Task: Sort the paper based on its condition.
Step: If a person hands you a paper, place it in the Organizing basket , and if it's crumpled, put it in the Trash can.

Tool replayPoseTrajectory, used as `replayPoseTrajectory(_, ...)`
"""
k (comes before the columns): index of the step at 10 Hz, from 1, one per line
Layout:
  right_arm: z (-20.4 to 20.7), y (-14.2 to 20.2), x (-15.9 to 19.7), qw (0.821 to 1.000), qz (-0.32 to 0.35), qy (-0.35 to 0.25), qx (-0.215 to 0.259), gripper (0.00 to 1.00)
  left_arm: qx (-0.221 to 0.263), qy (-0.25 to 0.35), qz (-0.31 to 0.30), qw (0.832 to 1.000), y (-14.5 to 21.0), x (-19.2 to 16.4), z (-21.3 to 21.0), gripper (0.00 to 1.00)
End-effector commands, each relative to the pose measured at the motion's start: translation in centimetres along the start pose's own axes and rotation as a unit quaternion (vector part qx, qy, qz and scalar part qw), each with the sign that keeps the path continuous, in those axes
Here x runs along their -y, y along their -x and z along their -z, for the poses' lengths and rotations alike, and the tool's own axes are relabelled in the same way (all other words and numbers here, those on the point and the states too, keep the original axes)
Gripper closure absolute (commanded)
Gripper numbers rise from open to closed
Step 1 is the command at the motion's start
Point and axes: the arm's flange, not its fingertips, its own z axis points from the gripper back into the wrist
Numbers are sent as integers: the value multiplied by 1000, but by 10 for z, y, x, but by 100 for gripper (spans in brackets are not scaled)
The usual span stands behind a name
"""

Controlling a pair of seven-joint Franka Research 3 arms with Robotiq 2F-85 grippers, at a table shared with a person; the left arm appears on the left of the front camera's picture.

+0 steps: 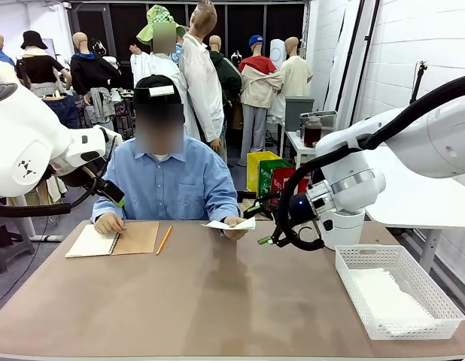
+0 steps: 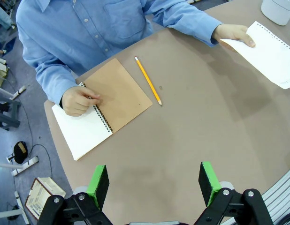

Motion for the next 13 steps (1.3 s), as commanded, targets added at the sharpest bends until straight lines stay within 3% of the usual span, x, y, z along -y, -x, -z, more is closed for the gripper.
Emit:
replayPoseTrajectory(1, 9, -3, 3, 1000, -4, -12, -27, 0, 0, 0, -1, 1000, 0, -1, 0, 0)
replayPoseTrajectory(5, 29, -13, 2, 999, 12, -12, -50, 0, 0, 0, -1, 1000, 0, -1, 0, 0)
replayPoseTrajectory(7, 30, -12, 2, 999, 8, -13, -48, 37, 0, 0, -1, 1000, 0, -1, 0, 0)
replayPoseTrajectory(9, 29, -12, 1, 998, 8, -15, -55, 37, 0, 0, -1, 1000, 0, -1, 0, 0)
replayPoseTrajectory(10, 26, -10, -1, 999, 2, -21, -49, 57, 0, 0, -1, 1000, 0, -1, 0, 0)
replayPoseTrajectory(11, 24, -9, -3, 999, -3, -29, -39, 57, 0, 0, -1, 1000, 0, -1, 0, 0)
replayPoseTrajectory(12, 23, -8, -4, 999, 0, -28, -32, 67, 0, 0, -1, 1000, 0, -1, 0, 0)
replayPoseTrajectory(13, 23, -8, -5, 999, -8, -32, -25, 87, 0, 0, -1, 1000, 0, -1, 0, 0)
